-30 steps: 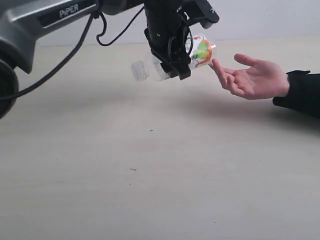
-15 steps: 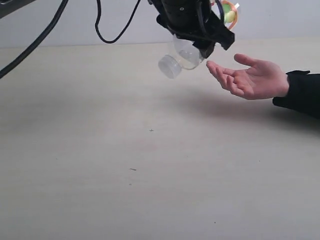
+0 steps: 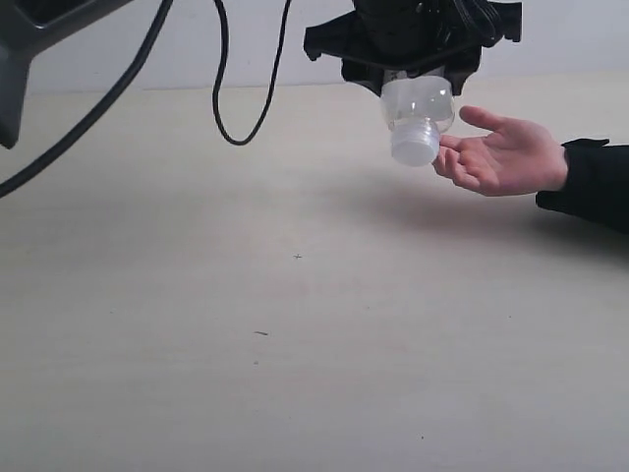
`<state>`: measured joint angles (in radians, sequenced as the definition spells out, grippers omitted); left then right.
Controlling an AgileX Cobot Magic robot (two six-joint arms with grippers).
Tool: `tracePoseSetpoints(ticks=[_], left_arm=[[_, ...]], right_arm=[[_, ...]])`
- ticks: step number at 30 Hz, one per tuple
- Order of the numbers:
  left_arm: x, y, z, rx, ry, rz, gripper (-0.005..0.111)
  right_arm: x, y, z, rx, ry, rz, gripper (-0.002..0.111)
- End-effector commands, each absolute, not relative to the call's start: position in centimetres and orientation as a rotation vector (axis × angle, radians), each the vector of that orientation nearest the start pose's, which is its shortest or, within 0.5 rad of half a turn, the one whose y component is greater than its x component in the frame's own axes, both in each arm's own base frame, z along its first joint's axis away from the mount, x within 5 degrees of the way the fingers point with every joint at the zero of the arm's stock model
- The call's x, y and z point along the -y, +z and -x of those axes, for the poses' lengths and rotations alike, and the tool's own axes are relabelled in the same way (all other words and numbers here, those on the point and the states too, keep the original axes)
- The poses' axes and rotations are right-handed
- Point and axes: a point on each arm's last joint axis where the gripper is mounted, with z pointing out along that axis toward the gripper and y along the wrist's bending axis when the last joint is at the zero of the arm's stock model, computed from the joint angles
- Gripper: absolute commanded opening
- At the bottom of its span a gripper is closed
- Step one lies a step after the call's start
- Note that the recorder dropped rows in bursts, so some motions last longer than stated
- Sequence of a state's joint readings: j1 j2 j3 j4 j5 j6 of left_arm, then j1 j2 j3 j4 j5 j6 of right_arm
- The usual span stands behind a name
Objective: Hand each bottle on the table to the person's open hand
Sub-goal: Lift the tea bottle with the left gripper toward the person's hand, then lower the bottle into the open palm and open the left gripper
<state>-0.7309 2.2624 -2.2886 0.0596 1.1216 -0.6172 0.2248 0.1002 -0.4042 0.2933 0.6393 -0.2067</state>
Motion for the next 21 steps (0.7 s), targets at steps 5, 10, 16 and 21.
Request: tracePoseSetpoints(ticks=[5, 10, 16, 21], left_arm=[[35.8, 29.4, -36.7, -2.568, -0.545, -0.130, 0.000], [36.7, 27.8, -37.0, -2.572, -0.575, -0.108, 0.000], [38.9, 25.4, -38.0, -2.500, -0.760, -0.082, 0.000], [39.5, 22.7, -39.5, -2.445, -0.796, -0.045, 0.000]], right_arm=[[-2.2, 28.6, -2.9, -1.767, 0.326, 0.295, 0.000], [-2.2, 28.6, -2.9, -1.767, 0.326, 0.295, 0.000], [-2.2, 28.6, -2.9, -1.767, 0.326, 0.295, 0.000], [-2.2, 28.6, -2.9, -1.767, 0.326, 0.295, 0.000]])
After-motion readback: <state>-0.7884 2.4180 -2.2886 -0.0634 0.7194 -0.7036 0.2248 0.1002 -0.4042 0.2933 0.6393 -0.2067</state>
